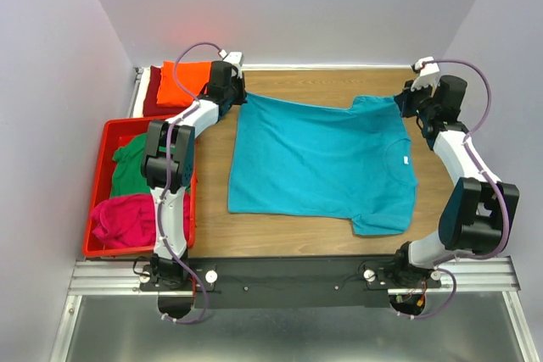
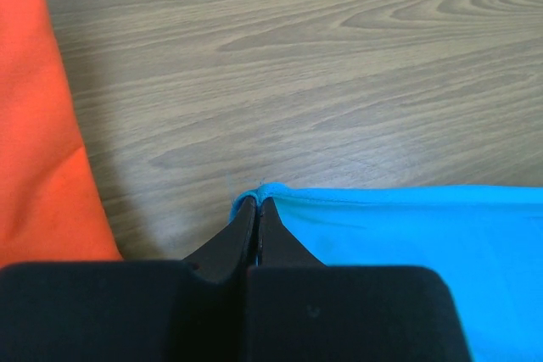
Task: Fold and stack the t-shirts
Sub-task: Fold the tshirt
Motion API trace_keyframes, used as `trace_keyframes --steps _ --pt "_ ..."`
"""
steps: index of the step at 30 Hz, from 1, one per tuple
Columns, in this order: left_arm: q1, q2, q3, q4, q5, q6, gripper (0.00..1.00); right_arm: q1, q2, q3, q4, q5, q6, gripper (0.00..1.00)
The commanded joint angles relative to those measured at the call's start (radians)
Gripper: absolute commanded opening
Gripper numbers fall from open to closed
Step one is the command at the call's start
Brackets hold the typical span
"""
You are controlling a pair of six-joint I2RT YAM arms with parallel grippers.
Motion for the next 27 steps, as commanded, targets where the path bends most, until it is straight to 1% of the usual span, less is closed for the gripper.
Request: trace_keyframes --steps 1,9,14,27 --pt "0.003 -0.017 -0.017 0.008 0.032 0.025 0.00 0.000 -0.018 -0.031 0.012 0.004 -0.008 0.01" --pt "0.005 -0.064 -0.072 0.031 0.029 0.025 0.00 0.000 -0.027 -0.060 0.012 0.018 -0.025 0.01" --pt "0.005 -0.123 -0.142 0.063 0.027 0.010 0.00 0.000 -0.054 -0.083 0.010 0.026 -0.026 0.01" --pt "0.005 -0.210 -0.303 0.100 0.055 -0.014 0.00 0.000 -0.152 -0.185 0.001 0.049 -0.054 0.01"
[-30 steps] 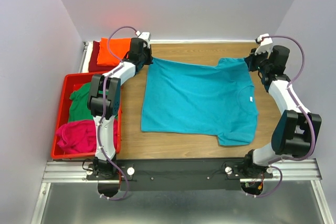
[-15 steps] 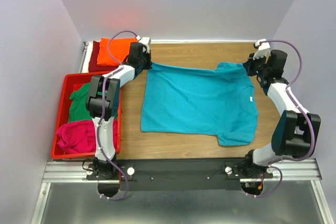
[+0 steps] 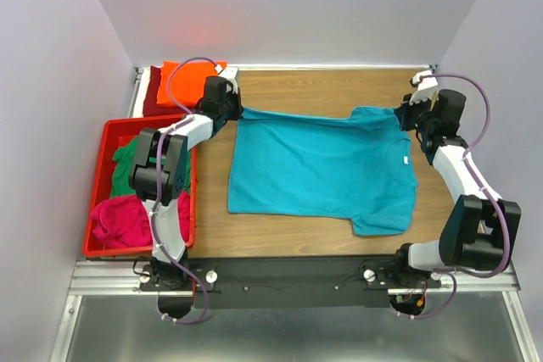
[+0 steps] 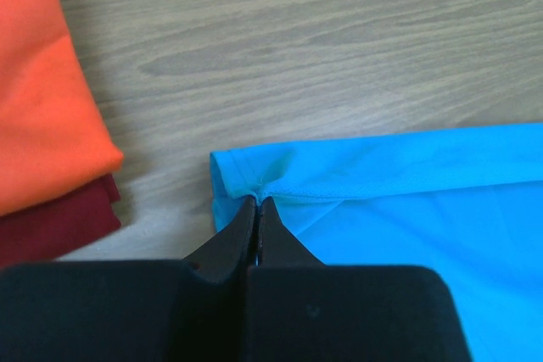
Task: Fold and stack the t-shirts
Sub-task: Fold the tshirt
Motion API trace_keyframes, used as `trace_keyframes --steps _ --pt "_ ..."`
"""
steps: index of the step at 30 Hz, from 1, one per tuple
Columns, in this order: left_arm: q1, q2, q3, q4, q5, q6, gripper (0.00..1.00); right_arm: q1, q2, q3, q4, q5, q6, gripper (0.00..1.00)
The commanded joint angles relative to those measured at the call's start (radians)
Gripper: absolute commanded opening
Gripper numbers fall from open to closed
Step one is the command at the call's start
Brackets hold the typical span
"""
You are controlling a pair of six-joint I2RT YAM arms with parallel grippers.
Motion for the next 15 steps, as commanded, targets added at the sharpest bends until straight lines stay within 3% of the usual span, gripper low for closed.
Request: trace_keyframes --steps 1,15 --pt "0.003 -0.054 -0.043 0.028 0.032 -0.011 0.00 0.000 -0.045 -0.048 0.002 0.031 -0.027 0.01" --pt "0.003 -0.111 -0.109 -0.002 0.061 0.006 0.00 -0.001 -0.094 -0.117 -0.024 0.043 -0.065 0.01"
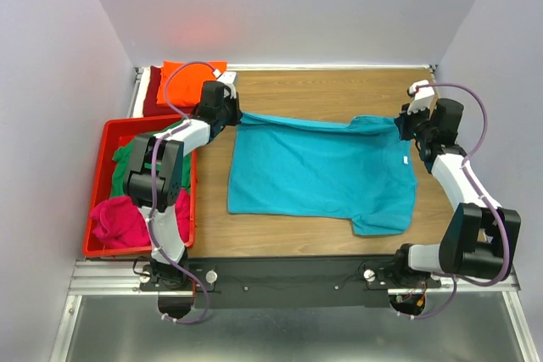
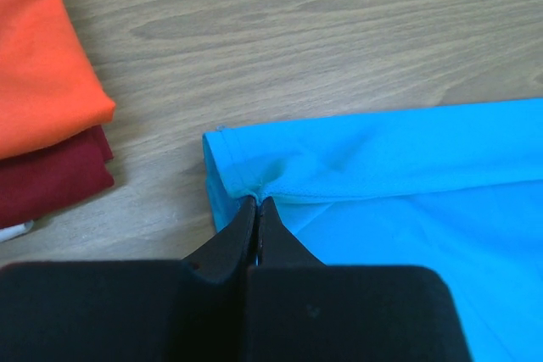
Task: Fold and stack the t-shirts
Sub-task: Fold the tshirt
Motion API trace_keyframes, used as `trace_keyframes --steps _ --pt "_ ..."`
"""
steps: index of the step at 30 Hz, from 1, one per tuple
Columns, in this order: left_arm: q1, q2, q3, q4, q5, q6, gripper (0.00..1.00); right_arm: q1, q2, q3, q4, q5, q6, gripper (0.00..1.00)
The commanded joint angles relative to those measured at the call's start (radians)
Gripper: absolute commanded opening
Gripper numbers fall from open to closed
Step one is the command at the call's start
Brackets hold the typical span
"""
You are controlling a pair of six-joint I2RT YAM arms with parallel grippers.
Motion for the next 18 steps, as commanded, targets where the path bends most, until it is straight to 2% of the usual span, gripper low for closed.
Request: trace_keyframes --steps 1,7,8,11,14,17,18 --pt "0.003 -0.029 -0.008 -0.023 0.046 0.017 0.00 -0.003 -0.038 -0.030 -0.019 0.013 -0.030 0.01" --pt "0.004 -0.036 -0.027 -0.061 0.100 0.041 0.01 -0.001 -0.095 -0.080 -0.065 -0.004 -0.090 0.01" --pt "0.003 -0.044 -0.030 -0.077 0.108 0.049 0.05 -0.001 -0.107 -0.090 -0.103 -0.010 -0.122 0.01" --pt "0.003 -0.071 -0.041 -0.115 0.109 0.054 0.26 -0.001 -0.161 -0.131 -0.187 -0.026 -0.208 0.01" --pt "0.003 -0.165 -0.074 -0.132 0.100 0.069 0.38 -0.001 -0.225 -0.169 -0.319 -0.055 -0.324 0.18" --pt "0.003 -0.335 -0.139 -0.124 0.045 0.081 0.53 -0.001 -0.284 -0.200 -0.387 0.011 -0.385 0.41" --pt "0.003 -0.439 -0.158 -0.118 0.010 0.084 0.57 -0.001 -0.291 -0.206 -0.391 0.034 -0.394 0.44"
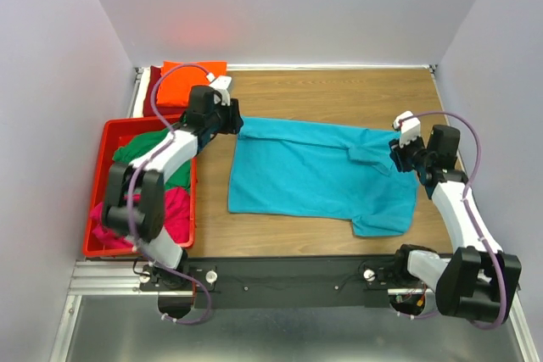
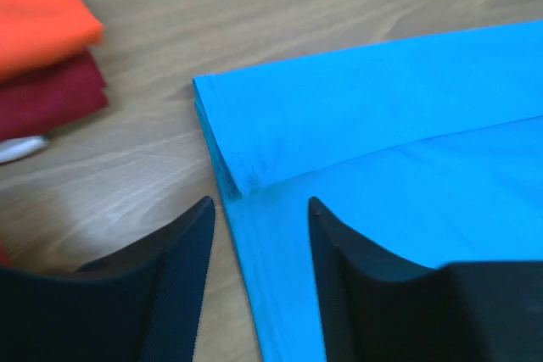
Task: Fold and stack the t-shirts
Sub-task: Fold the tshirt
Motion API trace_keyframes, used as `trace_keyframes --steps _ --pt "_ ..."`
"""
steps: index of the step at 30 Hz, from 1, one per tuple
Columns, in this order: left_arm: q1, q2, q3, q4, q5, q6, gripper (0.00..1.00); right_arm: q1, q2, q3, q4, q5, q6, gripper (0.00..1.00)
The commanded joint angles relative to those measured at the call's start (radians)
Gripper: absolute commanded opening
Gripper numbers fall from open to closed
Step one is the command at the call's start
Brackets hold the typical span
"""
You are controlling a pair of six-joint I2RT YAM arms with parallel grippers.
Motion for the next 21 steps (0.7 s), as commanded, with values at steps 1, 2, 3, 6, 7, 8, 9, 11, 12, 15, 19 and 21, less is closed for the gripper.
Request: trace_keyframes --steps 1,2,3,6,7,8,9,11,12,15,19,21 --pt "0.001 -0.301 -0.086 0.047 -0.085 0.029 0.64 -0.001 -0.054 -0.040 -0.135 0.090 -0.120 0.48" --pt "0.001 -0.353 -0.109 0.066 -0.105 0.033 0.64 -0.001 -0.054 -0.040 -0.138 0.095 -0.120 0.50" --pt "0.003 -0.449 -0.131 0.078 -0.144 0.043 0.68 -0.001 -0.041 -0.027 -0.146 0.089 -0.120 0.51" --pt "0.004 -0.602 -0.206 0.131 -0.197 0.082 0.79 -0.001 0.053 0.035 -0.184 -0.001 -0.099 0.58" --pt "0.003 -0.629 -0.236 0.140 -0.209 0.096 0.87 -0.001 0.090 0.064 -0.204 -0.036 -0.094 0.59" --pt "0.003 -0.675 -0.253 0.146 -0.217 0.107 0.89 -0.001 0.123 0.092 -0.242 -0.095 -0.079 0.59" --pt "0.003 -0.694 -0.269 0.151 -0.233 0.107 0.92 -0.001 0.171 0.120 -0.255 -0.116 -0.067 0.59" --pt "0.004 -0.720 -0.321 0.169 -0.205 0.115 0.95 0.000 0.292 0.209 -0.316 -0.182 -0.068 0.59" --pt "0.003 -0.731 -0.338 0.175 -0.148 0.112 0.95 0.000 0.324 0.235 -0.319 -0.183 -0.048 0.59" --pt "0.004 -0.723 -0.376 0.172 -0.056 0.105 0.95 -0.001 0.433 0.325 -0.266 -0.049 0.105 0.49" --pt "0.003 -0.694 -0.361 0.120 -0.056 0.119 0.94 -0.001 0.519 0.417 -0.178 0.026 0.242 0.42" --pt "0.001 -0.689 -0.363 0.121 -0.054 0.119 0.94 -0.001 0.545 0.447 -0.169 0.021 0.260 0.42"
